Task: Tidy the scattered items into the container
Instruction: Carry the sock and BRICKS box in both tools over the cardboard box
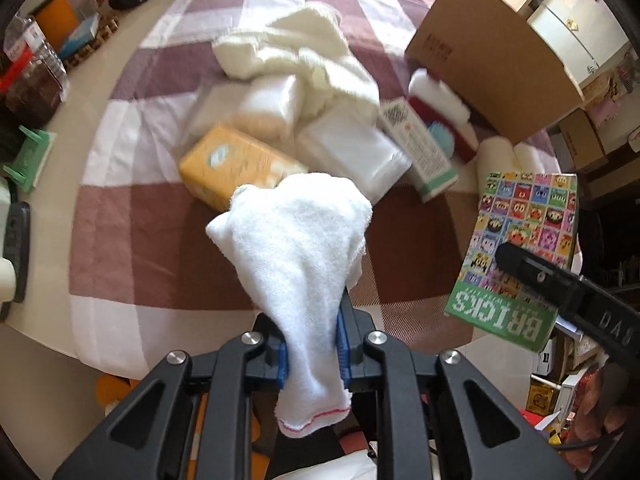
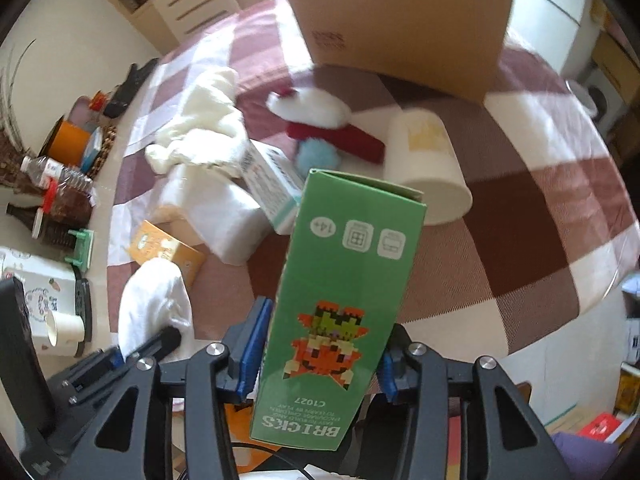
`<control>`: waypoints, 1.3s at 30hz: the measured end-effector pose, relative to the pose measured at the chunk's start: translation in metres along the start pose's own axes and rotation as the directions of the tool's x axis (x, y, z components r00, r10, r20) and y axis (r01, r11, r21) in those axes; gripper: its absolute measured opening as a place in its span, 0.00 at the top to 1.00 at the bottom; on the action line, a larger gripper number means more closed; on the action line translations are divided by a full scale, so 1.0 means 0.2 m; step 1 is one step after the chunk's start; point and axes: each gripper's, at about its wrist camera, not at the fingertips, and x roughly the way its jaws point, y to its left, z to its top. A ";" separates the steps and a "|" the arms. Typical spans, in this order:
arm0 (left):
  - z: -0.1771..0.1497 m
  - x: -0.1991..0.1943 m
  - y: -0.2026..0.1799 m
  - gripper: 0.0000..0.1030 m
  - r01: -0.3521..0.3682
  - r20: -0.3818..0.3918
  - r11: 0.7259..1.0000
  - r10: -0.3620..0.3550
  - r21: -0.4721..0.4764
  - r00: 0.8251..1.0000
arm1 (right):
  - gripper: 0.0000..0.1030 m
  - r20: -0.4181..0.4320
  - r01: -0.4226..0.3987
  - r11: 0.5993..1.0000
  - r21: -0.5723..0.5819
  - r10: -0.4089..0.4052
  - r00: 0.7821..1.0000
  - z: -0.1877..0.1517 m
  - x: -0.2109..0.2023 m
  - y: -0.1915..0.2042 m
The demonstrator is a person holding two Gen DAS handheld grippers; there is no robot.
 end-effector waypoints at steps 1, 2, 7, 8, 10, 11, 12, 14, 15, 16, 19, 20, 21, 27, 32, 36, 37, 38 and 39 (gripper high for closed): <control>0.00 0.00 0.00 0.82 -0.003 0.006 1.000 0.003 0.001 1.000 | 0.54 0.006 0.000 1.000 -0.012 0.000 1.000 0.00 -0.02 0.01; 0.01 0.01 0.00 0.82 -0.002 0.010 1.000 0.002 -0.001 1.000 | 0.54 0.011 0.001 1.000 -0.023 -0.001 1.000 0.00 -0.04 0.01; 0.05 -0.07 -0.02 0.82 0.010 0.036 1.000 -0.009 -0.006 0.999 | 0.54 0.033 -0.002 0.998 -0.064 0.005 0.999 0.01 -0.11 0.05; 0.04 -0.09 -0.03 0.82 0.010 0.043 1.000 -0.010 -0.006 0.999 | 0.54 0.036 -0.004 0.998 -0.068 0.007 0.999 0.01 -0.12 0.05; 0.02 -0.13 -0.02 0.82 0.011 0.050 1.000 -0.010 -0.002 0.999 | 0.54 0.041 -0.004 0.997 -0.077 0.007 0.999 0.01 -0.14 0.06; 0.03 -0.14 -0.03 0.82 0.010 0.055 1.000 -0.010 -0.001 0.998 | 0.54 0.043 -0.004 0.997 -0.080 0.008 0.999 0.01 -0.14 0.07; 0.02 -0.16 -0.02 0.82 0.010 0.057 1.000 -0.010 0.000 0.998 | 0.54 0.047 -0.004 0.997 -0.083 0.008 0.999 0.02 -0.15 0.08; 0.04 -0.18 -0.03 0.82 0.008 0.063 1.000 -0.008 -0.001 0.998 | 0.54 0.057 -0.004 0.996 -0.089 0.009 0.998 0.02 -0.17 0.08; 0.04 -0.19 -0.03 0.82 0.007 0.068 1.000 -0.007 -0.002 0.998 | 0.54 0.064 -0.004 0.996 -0.092 0.010 0.998 0.02 -0.19 0.08; 0.05 -0.20 -0.03 0.82 0.004 0.072 1.000 -0.004 -0.001 0.997 | 0.54 0.068 -0.003 0.995 -0.096 0.010 0.998 0.02 -0.20 0.09; 0.06 -0.23 -0.04 0.82 -0.008 0.086 1.000 0.008 -0.001 0.996 | 0.54 0.082 0.000 0.994 -0.108 0.009 0.997 0.03 -0.23 0.10; 0.07 -0.24 -0.04 0.82 -0.013 0.089 1.000 0.013 -0.002 0.996 | 0.54 0.086 0.000 0.994 -0.111 0.009 0.996 0.03 -0.24 0.11; 0.08 -0.24 -0.05 0.82 -0.015 0.093 1.000 0.015 -0.001 0.996 | 0.54 0.090 0.001 0.993 -0.115 0.009 0.996 0.03 -0.24 0.11; 0.11 -0.30 -0.06 0.82 -0.029 0.121 1.000 0.028 0.008 0.992 | 0.54 0.114 0.000 0.990 -0.140 0.016 0.993 0.05 -0.29 0.14; 0.13 -0.32 -0.08 0.82 -0.032 0.129 0.999 0.030 0.015 0.991 | 0.54 0.137 0.002 0.988 -0.154 0.020 0.990 0.06 -0.34 0.15; 0.15 -0.33 -0.11 0.82 -0.033 0.136 0.999 0.029 0.032 0.990 | 0.54 0.141 0.003 0.988 -0.156 0.019 0.990 0.07 -0.35 0.14; 0.16 -0.33 -0.12 0.81 -0.033 0.136 0.999 0.028 0.038 0.990 | 0.54 0.141 0.004 0.988 -0.153 0.018 0.990 0.07 -0.35 0.14; 0.16 -0.33 -0.13 0.81 -0.032 0.136 0.999 0.026 0.041 0.990 | 0.54 0.143 0.005 0.989 -0.151 0.017 0.990 0.08 -0.35 0.13; 0.16 -0.33 -0.14 0.81 -0.032 0.136 0.998 0.025 0.045 0.990 | 0.54 0.145 0.007 0.989 -0.149 0.015 0.989 0.08 -0.36 0.13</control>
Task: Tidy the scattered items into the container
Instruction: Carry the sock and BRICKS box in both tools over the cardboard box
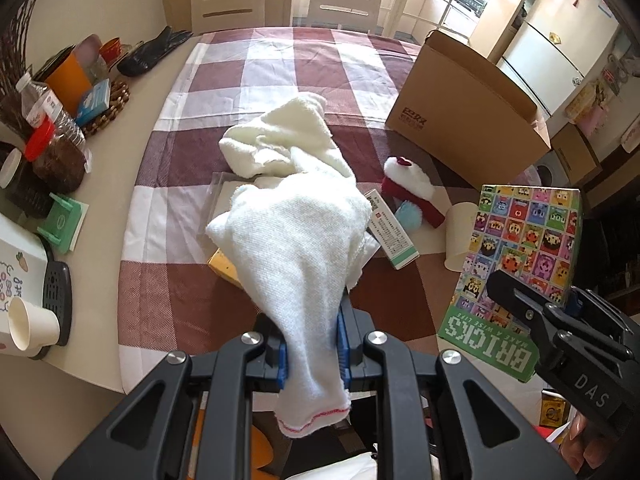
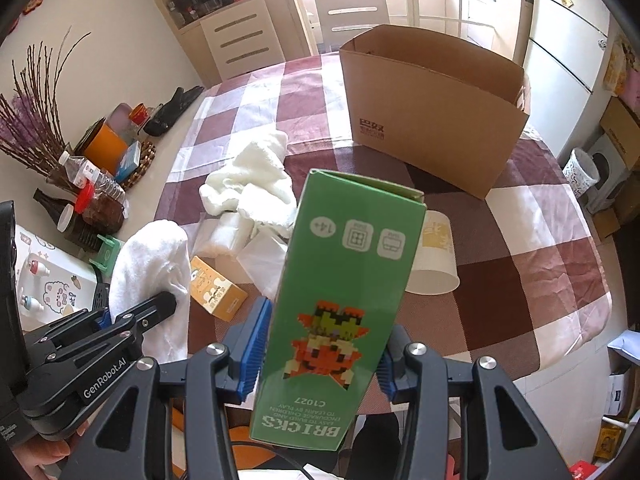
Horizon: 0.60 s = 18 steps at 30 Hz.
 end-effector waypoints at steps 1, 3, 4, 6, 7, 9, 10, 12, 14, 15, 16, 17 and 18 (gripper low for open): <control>0.01 0.00 -0.01 0.81 0.001 0.001 1.000 -0.001 0.003 1.000 | 0.54 0.002 0.002 1.000 0.001 -0.002 1.000 0.00 0.00 0.00; 0.02 0.00 -0.03 0.81 0.004 0.004 1.000 -0.004 0.012 1.000 | 0.54 0.008 0.005 1.000 0.007 -0.005 1.000 0.01 -0.01 -0.02; 0.03 0.00 -0.04 0.81 0.006 0.006 1.000 -0.006 0.018 1.000 | 0.54 0.011 0.006 1.000 0.009 -0.007 1.000 0.01 -0.02 -0.02; 0.04 0.00 -0.06 0.81 0.007 0.008 1.000 -0.007 0.029 1.000 | 0.54 0.018 0.010 1.000 0.015 -0.011 1.000 0.02 -0.03 -0.03; 0.04 0.00 -0.07 0.81 0.010 0.009 0.999 -0.010 0.034 1.000 | 0.54 0.021 0.012 1.000 0.018 -0.013 1.000 0.02 -0.03 -0.03; 0.05 0.00 -0.10 0.81 0.012 0.009 0.999 -0.012 0.046 1.000 | 0.54 0.028 0.016 1.000 0.024 -0.016 0.999 0.03 -0.04 -0.05; 0.06 0.00 -0.11 0.81 0.015 0.009 0.999 -0.016 0.053 1.000 | 0.54 0.031 0.018 0.999 0.028 -0.018 0.999 0.03 -0.05 -0.06; 0.08 0.01 -0.14 0.81 0.018 0.010 0.998 -0.018 0.067 1.000 | 0.54 0.036 0.022 0.999 0.039 -0.023 0.999 0.04 -0.06 -0.08; 0.09 0.01 -0.17 0.81 0.022 0.009 0.997 -0.023 0.080 1.000 | 0.54 0.039 0.025 0.998 0.051 -0.027 0.999 0.04 -0.06 -0.10; 0.09 0.01 -0.18 0.81 0.023 0.008 0.996 -0.024 0.088 1.000 | 0.54 0.041 0.027 0.998 0.058 -0.029 0.999 0.04 -0.07 -0.11; 0.10 0.02 -0.19 0.81 0.023 0.007 0.995 -0.024 0.093 1.000 | 0.54 0.043 0.029 0.997 0.066 -0.032 0.999 0.04 -0.07 -0.12; 0.10 0.02 -0.21 0.81 0.026 0.005 0.995 -0.027 0.100 1.000 | 0.54 0.046 0.031 0.997 0.072 -0.035 0.998 0.05 -0.07 -0.14; 0.11 0.02 -0.23 0.81 0.029 0.003 0.994 -0.029 0.109 1.000 | 0.54 0.048 0.033 0.996 0.077 -0.037 0.998 0.05 -0.08 -0.15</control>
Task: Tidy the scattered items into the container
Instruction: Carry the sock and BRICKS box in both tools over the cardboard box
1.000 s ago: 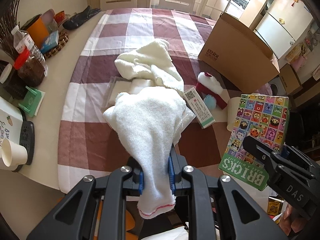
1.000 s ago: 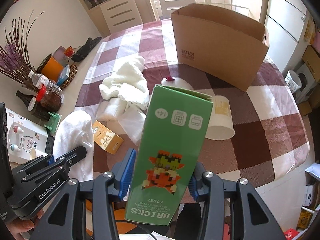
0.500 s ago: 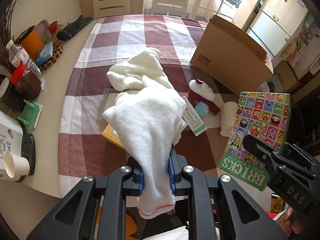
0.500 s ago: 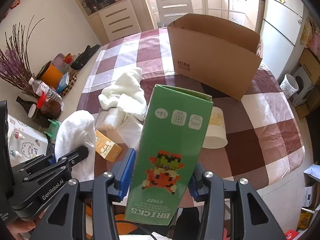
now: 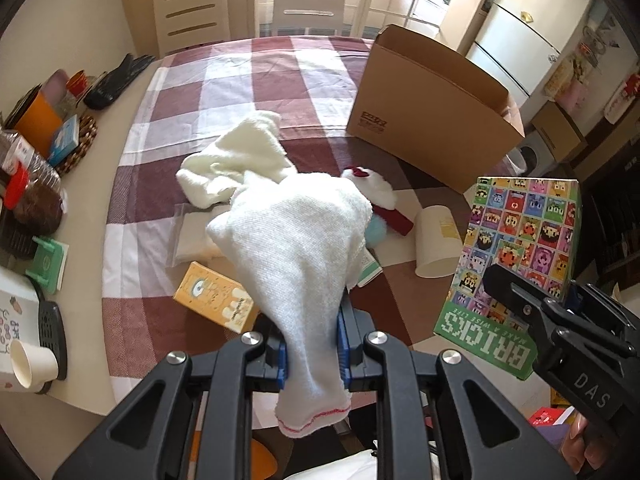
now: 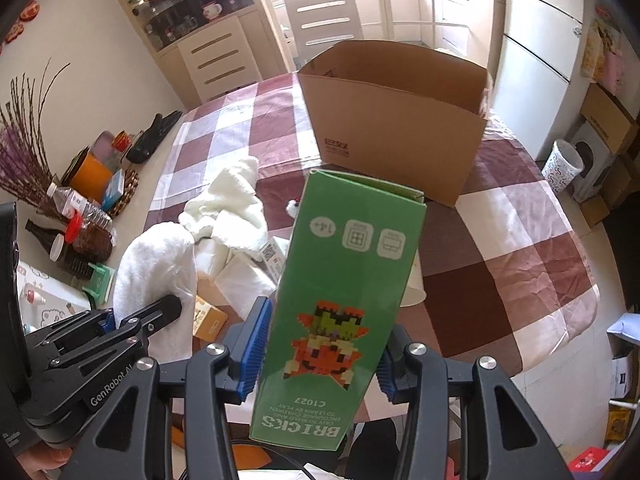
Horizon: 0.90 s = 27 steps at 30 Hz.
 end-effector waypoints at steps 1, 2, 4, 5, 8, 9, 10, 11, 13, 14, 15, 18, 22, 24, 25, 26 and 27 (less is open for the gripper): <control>0.00 0.00 -0.01 0.81 0.001 0.000 1.000 -0.001 0.006 1.000 | 0.54 0.003 0.002 1.000 0.005 -0.002 1.000 0.00 0.00 -0.01; 0.01 0.01 -0.02 0.81 0.002 -0.001 1.000 -0.002 0.012 1.000 | 0.54 0.005 0.005 1.000 0.011 -0.005 1.000 0.00 -0.01 -0.02; 0.02 0.01 -0.06 0.81 0.008 -0.001 1.000 -0.007 0.029 1.000 | 0.54 0.009 0.010 1.000 0.023 -0.010 1.000 0.01 -0.01 -0.05; 0.03 0.01 -0.07 0.81 0.009 -0.001 0.999 -0.009 0.036 1.000 | 0.54 0.011 0.012 0.999 0.029 -0.012 1.000 0.01 -0.01 -0.06; 0.05 0.02 -0.11 0.81 0.015 -0.002 0.998 -0.015 0.054 1.000 | 0.54 0.015 0.017 0.999 0.043 -0.017 1.000 0.02 -0.02 -0.09; 0.05 0.02 -0.12 0.81 0.018 -0.003 0.998 -0.017 0.061 1.000 | 0.54 0.018 0.019 0.999 0.049 -0.020 1.000 0.02 -0.02 -0.10; 0.06 0.03 -0.14 0.81 0.020 -0.004 0.997 -0.020 0.069 1.000 | 0.54 0.020 0.021 0.998 0.053 -0.022 1.000 0.02 -0.03 -0.11; 0.07 0.03 -0.15 0.81 0.023 -0.005 0.997 -0.022 0.077 1.000 | 0.54 0.022 0.022 0.998 0.059 -0.024 0.999 0.02 -0.03 -0.12; 0.08 0.04 -0.17 0.81 0.026 -0.007 0.996 -0.025 0.088 1.000 | 0.54 0.025 0.026 0.997 0.068 -0.028 0.999 0.03 -0.03 -0.14; 0.08 0.04 -0.18 0.81 0.028 -0.009 0.995 -0.028 0.094 1.000 | 0.54 0.027 0.028 0.997 0.073 -0.030 0.999 0.03 -0.03 -0.15; 0.09 0.04 -0.19 0.81 0.030 -0.010 0.995 -0.029 0.097 1.000 | 0.54 0.028 0.030 0.997 0.077 -0.032 0.999 0.03 -0.04 -0.16; 0.10 0.05 -0.22 0.81 0.035 -0.013 0.993 -0.034 0.111 0.999 | 0.54 0.031 0.035 0.995 0.088 -0.038 0.999 0.04 -0.04 -0.19; 0.12 0.07 -0.26 0.81 0.042 -0.018 0.991 -0.040 0.131 0.999 | 0.54 0.023 0.038 0.995 0.097 -0.040 0.999 0.04 -0.03 -0.22; 0.12 0.08 -0.27 0.81 0.046 -0.022 0.989 -0.043 0.138 0.999 | 0.54 0.022 0.041 0.994 0.102 -0.044 0.999 0.04 -0.03 -0.24; 0.13 0.08 -0.28 0.81 0.047 -0.024 0.989 -0.044 0.142 0.999 | 0.54 0.022 0.043 0.994 0.105 -0.046 0.999 0.04 -0.04 -0.24; 0.13 0.08 -0.29 0.81 0.049 -0.026 0.988 -0.046 0.145 0.999 | 0.54 0.023 0.045 0.993 0.109 -0.048 0.999 0.04 -0.04 -0.25; 0.13 0.09 -0.29 0.81 0.050 -0.027 0.988 -0.047 0.148 0.999 | 0.54 0.023 0.047 0.992 0.113 -0.050 0.998 0.04 -0.04 -0.26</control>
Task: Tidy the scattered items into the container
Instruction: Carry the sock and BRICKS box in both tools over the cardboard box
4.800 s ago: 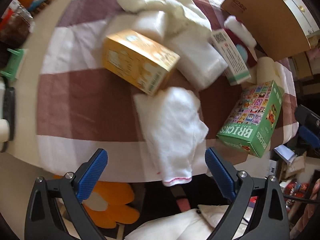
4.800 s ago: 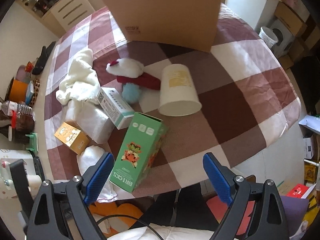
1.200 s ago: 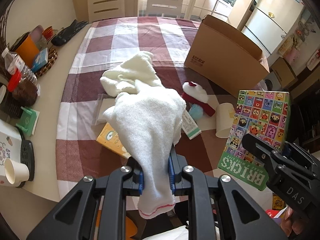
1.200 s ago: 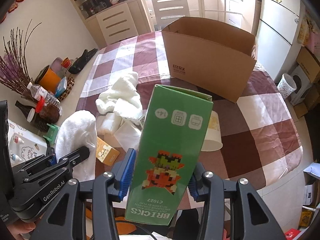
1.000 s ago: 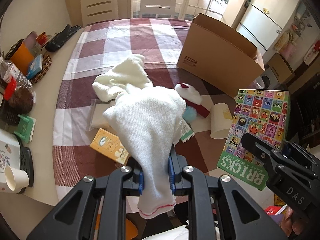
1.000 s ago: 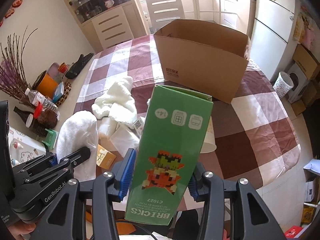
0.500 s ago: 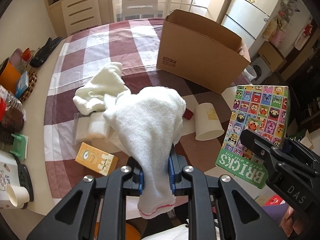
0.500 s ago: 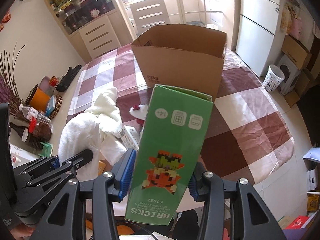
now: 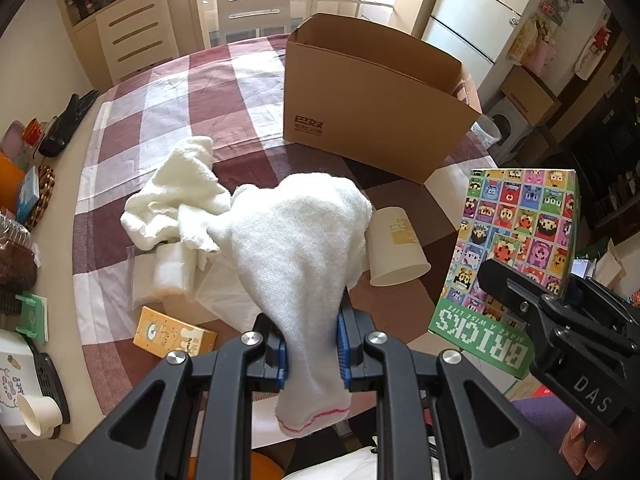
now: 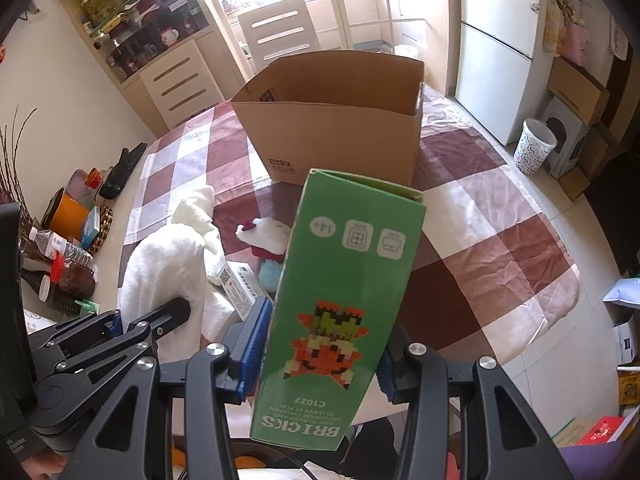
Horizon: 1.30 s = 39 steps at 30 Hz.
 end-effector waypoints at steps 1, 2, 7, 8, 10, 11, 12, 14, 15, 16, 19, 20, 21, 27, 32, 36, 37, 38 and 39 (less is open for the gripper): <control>0.01 0.01 -0.01 0.81 0.003 -0.002 1.000 -0.003 0.006 1.000 | 0.54 0.000 0.001 1.000 0.003 -0.001 1.000 0.00 0.00 -0.01; 0.01 0.01 -0.02 0.81 0.004 -0.002 1.000 -0.004 0.010 1.000 | 0.54 -0.001 0.002 1.000 0.005 -0.002 1.000 0.00 0.00 -0.02; 0.04 0.03 -0.07 0.81 0.018 -0.008 0.999 -0.017 0.036 1.000 | 0.54 0.003 0.013 0.999 0.031 -0.013 1.000 0.01 -0.01 -0.07; 0.05 0.03 -0.08 0.81 0.020 -0.009 0.999 -0.020 0.041 1.000 | 0.54 0.005 0.014 0.999 0.036 -0.015 1.000 0.02 -0.01 -0.07; 0.06 0.03 -0.09 0.81 0.021 -0.010 0.999 -0.021 0.048 1.000 | 0.54 0.007 0.016 0.999 0.040 -0.016 1.000 0.03 -0.01 -0.08; 0.06 0.04 -0.10 0.81 0.022 -0.011 0.998 -0.021 0.052 1.000 | 0.54 0.008 0.016 0.999 0.040 -0.016 1.000 0.03 -0.01 -0.09; 0.07 0.04 -0.10 0.81 0.022 -0.011 0.998 -0.022 0.056 1.000 | 0.54 0.010 0.017 0.999 0.042 -0.017 1.000 0.04 -0.01 -0.09; 0.08 0.04 -0.11 0.81 0.023 -0.011 0.998 -0.023 0.061 1.000 | 0.54 0.012 0.019 0.999 0.045 -0.019 1.000 0.05 -0.01 -0.10; 0.09 0.05 -0.12 0.81 0.023 -0.011 0.998 -0.022 0.066 1.000 | 0.54 0.013 0.020 0.999 0.046 -0.020 1.000 0.05 -0.01 -0.11; 0.10 0.05 -0.13 0.81 0.023 -0.011 0.997 -0.022 0.068 1.000 | 0.54 0.013 0.020 0.999 0.048 -0.021 1.000 0.06 -0.01 -0.11; 0.12 0.06 -0.14 0.81 0.025 -0.011 0.997 -0.024 0.077 1.000 | 0.54 0.013 0.022 0.998 0.054 -0.023 1.000 0.07 0.00 -0.13; 0.13 0.06 -0.14 0.81 0.026 -0.011 0.996 -0.025 0.080 1.000 | 0.54 0.013 0.023 0.998 0.055 -0.023 1.000 0.08 0.00 -0.13; 0.14 0.07 -0.15 0.81 0.028 -0.011 0.996 -0.027 0.085 1.000 | 0.54 0.013 0.024 0.998 0.057 -0.025 1.000 0.09 0.00 -0.14; 0.18 0.09 -0.19 0.81 0.034 -0.014 0.994 -0.033 0.106 0.999 | 0.54 0.015 0.034 0.997 0.070 -0.035 0.999 0.12 0.01 -0.18; 0.23 0.11 -0.22 0.81 0.039 -0.016 0.992 -0.037 0.121 0.999 | 0.54 0.018 0.040 0.996 0.080 -0.042 0.999 0.15 0.02 -0.20; 0.26 0.12 -0.23 0.81 0.039 -0.013 0.991 -0.037 0.130 0.999 | 0.54 0.018 0.040 0.996 0.079 -0.041 0.999 0.19 0.03 -0.20; 0.27 0.12 -0.23 0.81 0.039 -0.013 0.991 -0.037 0.132 0.999 | 0.54 0.017 0.038 0.996 0.077 -0.040 0.999 0.20 0.03 -0.20; 0.28 0.12 -0.23 0.81 0.038 -0.012 0.990 -0.036 0.132 0.999 | 0.54 0.017 0.037 0.997 0.075 -0.038 0.999 0.20 0.04 -0.20; 0.29 0.12 -0.23 0.81 0.037 -0.010 0.990 -0.036 0.133 0.999 | 0.54 0.017 0.036 0.997 0.074 -0.037 0.999 0.21 0.04 -0.20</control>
